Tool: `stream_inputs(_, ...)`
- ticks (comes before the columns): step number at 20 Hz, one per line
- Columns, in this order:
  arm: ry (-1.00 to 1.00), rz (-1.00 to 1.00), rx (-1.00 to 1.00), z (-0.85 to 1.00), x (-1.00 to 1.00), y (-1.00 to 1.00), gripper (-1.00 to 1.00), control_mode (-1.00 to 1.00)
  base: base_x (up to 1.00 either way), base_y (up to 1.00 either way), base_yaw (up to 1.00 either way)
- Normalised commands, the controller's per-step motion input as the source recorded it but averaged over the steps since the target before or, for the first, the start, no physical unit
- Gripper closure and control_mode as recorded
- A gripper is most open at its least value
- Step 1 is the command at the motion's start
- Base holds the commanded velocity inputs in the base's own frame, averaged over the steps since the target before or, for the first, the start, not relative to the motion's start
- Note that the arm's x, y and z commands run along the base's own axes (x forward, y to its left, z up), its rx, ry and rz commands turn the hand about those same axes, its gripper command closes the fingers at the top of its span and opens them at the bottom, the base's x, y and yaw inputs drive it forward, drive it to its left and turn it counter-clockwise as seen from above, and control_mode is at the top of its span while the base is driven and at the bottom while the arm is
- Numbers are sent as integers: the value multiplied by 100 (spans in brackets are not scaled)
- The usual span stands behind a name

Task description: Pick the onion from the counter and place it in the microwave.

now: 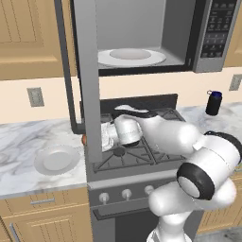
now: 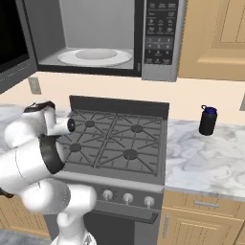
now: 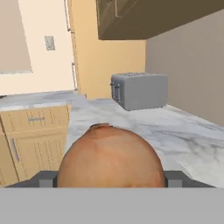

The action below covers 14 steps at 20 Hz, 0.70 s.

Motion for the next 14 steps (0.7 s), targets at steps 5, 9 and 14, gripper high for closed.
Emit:
stream_inputs(5, 18, -24, 0, 100, -90, -82, 100, -100, 0, 0, 0)
stream_inputs(9, 17, -22, -4, 100, -82, -89, 100, -100, 0, 0, 0)
stream_inputs(14, 25, -18, -1, 100, -83, -97, 100, -100, 0, 0, 0)
